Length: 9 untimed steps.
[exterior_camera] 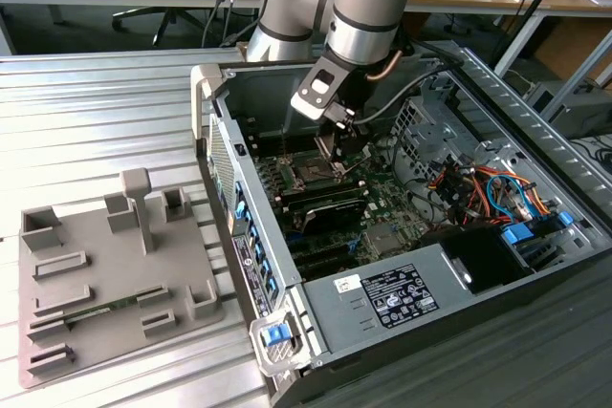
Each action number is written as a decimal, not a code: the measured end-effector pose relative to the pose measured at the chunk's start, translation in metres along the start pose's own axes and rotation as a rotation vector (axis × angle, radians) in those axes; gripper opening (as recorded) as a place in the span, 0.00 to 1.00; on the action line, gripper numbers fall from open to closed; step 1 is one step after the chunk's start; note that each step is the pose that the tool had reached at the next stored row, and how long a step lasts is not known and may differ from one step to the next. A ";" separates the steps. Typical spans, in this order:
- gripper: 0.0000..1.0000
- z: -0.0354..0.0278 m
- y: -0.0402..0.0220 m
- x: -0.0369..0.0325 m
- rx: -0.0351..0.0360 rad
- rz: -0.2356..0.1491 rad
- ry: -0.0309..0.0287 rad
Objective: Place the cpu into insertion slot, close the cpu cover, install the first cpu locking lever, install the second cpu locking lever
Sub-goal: 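Place the cpu into insertion slot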
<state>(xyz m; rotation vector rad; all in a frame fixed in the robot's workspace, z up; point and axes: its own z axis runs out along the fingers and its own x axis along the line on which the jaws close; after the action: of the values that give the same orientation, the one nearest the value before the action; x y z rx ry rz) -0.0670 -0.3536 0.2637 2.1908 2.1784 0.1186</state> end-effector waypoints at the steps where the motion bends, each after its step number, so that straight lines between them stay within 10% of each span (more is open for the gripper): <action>1: 0.55 0.0003 0.0000 0.0000 0.0000 0.000 0.0000; 9: 0.55 0.0021 -0.0002 0.0000 -0.0001 0.000 0.0001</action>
<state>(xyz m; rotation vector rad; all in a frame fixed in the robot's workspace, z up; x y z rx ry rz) -0.0670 -0.3536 0.2615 2.1909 2.1784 0.1188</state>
